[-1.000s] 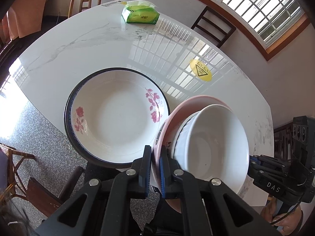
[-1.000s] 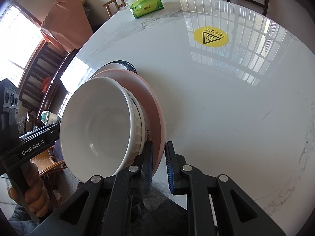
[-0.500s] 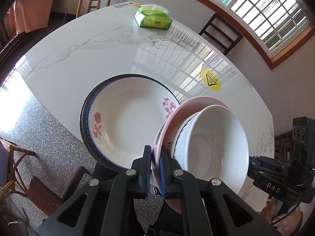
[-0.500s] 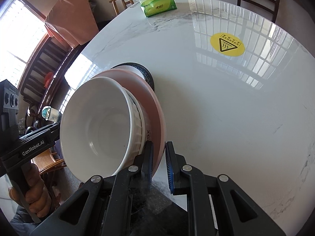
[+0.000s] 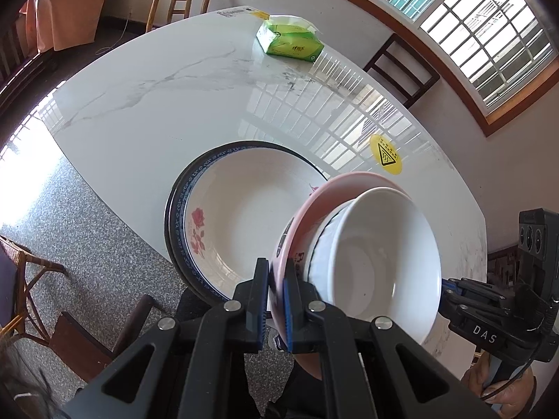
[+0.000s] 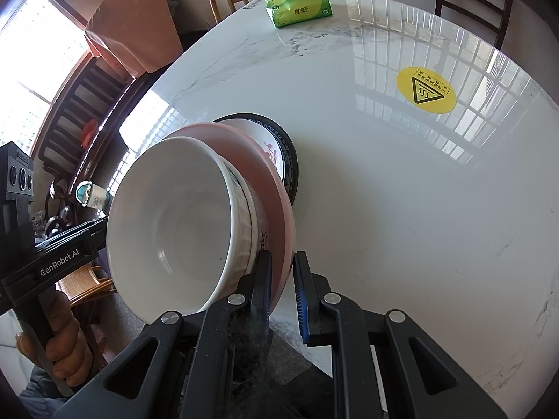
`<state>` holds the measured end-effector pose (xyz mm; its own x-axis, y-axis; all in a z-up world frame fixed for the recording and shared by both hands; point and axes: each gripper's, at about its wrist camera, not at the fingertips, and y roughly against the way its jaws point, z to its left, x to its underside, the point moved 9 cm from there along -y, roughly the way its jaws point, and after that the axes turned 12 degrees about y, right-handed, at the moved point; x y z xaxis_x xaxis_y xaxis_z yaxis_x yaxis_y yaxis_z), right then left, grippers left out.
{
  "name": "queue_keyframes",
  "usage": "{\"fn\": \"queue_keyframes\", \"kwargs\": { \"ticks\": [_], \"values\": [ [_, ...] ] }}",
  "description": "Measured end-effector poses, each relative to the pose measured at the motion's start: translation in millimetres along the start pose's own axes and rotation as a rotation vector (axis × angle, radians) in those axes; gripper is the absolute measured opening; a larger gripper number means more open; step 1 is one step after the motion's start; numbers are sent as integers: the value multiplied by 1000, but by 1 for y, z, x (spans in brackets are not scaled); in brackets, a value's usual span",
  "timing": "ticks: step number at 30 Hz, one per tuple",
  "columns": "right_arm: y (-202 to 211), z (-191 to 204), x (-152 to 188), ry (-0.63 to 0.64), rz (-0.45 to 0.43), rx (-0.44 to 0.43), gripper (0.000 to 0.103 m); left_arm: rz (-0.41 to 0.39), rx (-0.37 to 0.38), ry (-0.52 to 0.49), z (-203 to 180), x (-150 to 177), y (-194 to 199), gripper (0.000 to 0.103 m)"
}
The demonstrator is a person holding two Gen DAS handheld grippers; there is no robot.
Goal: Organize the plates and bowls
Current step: 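Carry the nested bowls with both grippers over the flowered plate stack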
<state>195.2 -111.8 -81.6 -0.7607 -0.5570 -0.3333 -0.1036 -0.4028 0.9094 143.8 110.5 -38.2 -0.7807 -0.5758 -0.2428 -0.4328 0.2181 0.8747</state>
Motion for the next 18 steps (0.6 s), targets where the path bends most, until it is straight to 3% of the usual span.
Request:
{"fn": "queue_keyframes", "kwargs": {
  "ticks": [18],
  "values": [
    [-4, 3, -8, 28, 7, -8, 15, -11, 5, 35, 16, -18, 5, 6]
  ]
}}
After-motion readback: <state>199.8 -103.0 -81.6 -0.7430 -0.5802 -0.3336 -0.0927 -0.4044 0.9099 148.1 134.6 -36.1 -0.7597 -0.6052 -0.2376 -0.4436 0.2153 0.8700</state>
